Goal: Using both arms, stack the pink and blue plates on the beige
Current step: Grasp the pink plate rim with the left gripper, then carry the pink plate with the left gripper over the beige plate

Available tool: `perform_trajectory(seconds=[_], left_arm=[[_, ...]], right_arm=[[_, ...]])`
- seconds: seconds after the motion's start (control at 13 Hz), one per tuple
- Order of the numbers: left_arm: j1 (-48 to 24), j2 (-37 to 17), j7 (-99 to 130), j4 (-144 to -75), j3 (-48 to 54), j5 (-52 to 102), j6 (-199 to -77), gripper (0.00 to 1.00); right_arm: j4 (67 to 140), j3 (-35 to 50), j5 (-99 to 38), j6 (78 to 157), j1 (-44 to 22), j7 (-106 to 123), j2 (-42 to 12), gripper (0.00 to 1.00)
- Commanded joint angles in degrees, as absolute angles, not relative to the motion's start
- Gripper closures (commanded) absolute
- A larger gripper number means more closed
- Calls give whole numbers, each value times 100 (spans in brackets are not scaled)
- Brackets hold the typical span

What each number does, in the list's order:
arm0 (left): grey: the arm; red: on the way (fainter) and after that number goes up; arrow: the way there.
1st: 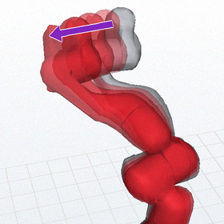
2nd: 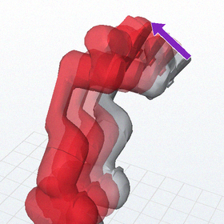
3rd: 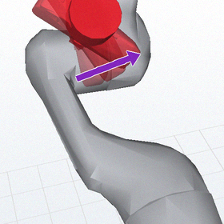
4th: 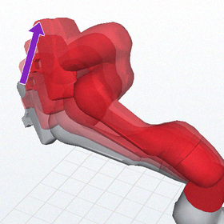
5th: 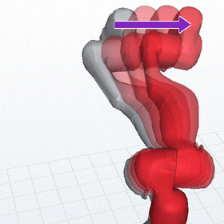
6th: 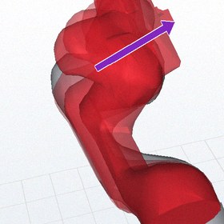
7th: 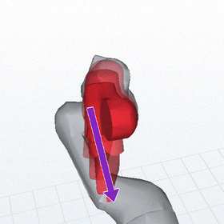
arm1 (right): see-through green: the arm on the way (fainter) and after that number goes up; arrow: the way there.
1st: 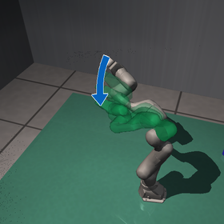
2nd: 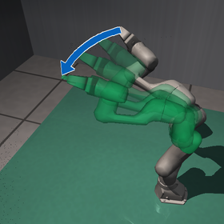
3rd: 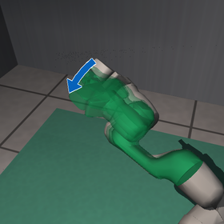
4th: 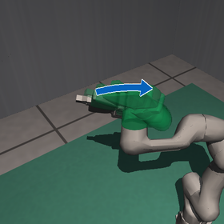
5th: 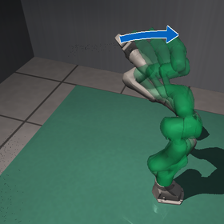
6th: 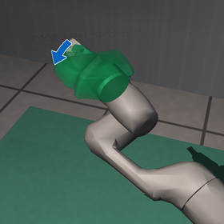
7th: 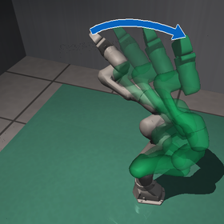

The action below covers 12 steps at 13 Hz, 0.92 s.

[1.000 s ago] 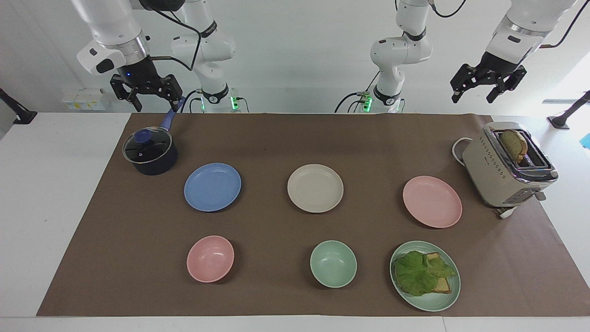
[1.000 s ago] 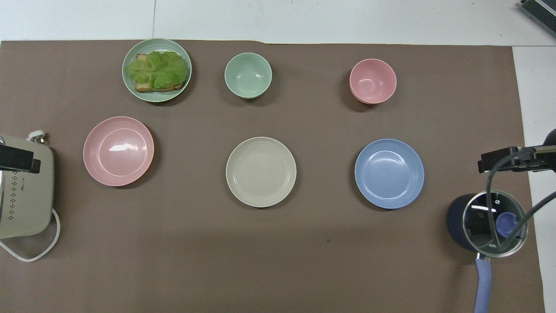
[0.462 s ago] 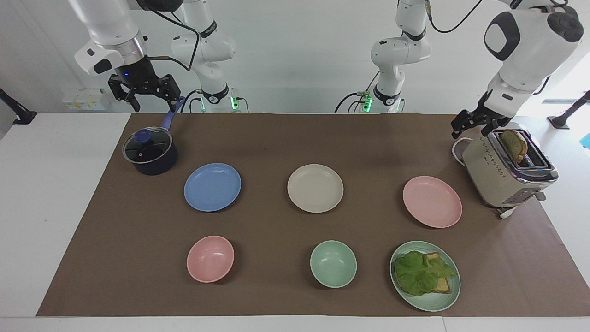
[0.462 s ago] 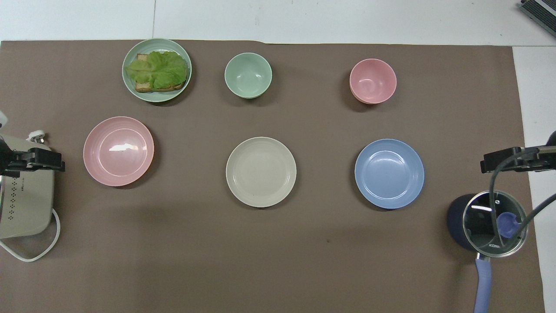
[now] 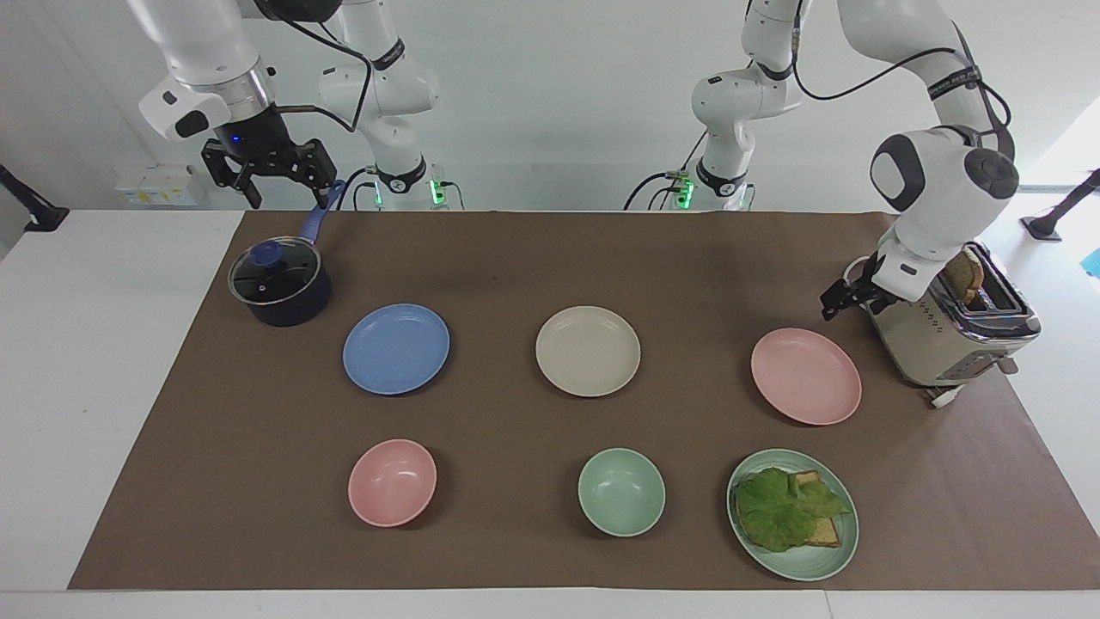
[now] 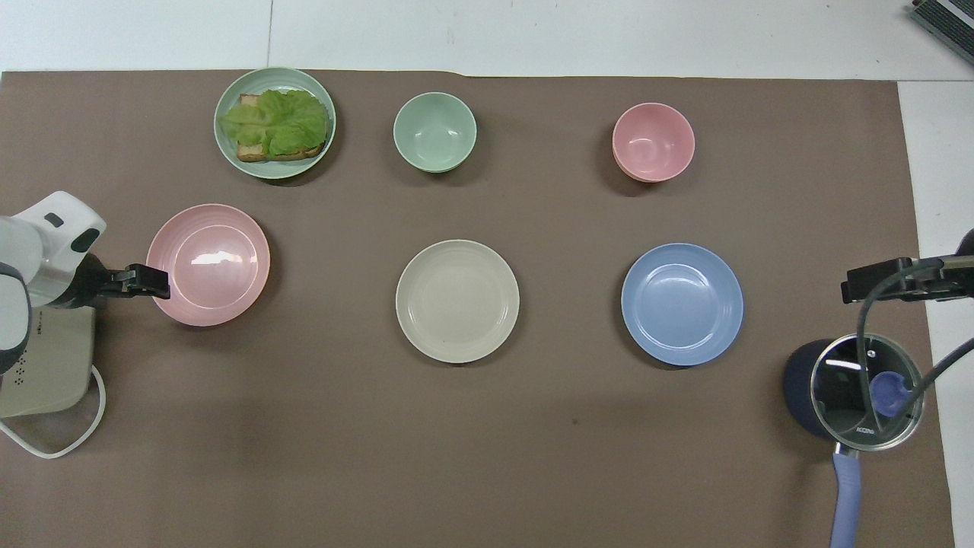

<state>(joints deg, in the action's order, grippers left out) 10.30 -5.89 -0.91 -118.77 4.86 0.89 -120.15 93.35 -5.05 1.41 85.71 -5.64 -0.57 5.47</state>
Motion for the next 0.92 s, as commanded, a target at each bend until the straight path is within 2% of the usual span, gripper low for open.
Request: perform_trajectory(seconds=[0.0,0.38,0.46,0.54,0.85], left_arm=[[1116,-966,-88,-12005,536,53,-12566,0],[1134,-1248,201,-12164,536,53,-12894,0],[1134,-1248,202,-12164,536,53,-12876,64],[1116,-1257,193,-12138,536,53,-12850,100],[1134,-1274,158,-12015,536,35,-12639,100]], right_arm=[[9448,-492,167,8684,-510,123,615,0],[9448,-501,167,8684,-510,123,615,0],[9448,-501,167,8684,-510,123,615,0],[9448,-501,167,8684,-510,123,615,0],[9448,-501,167,8684,-510,123,615,0]])
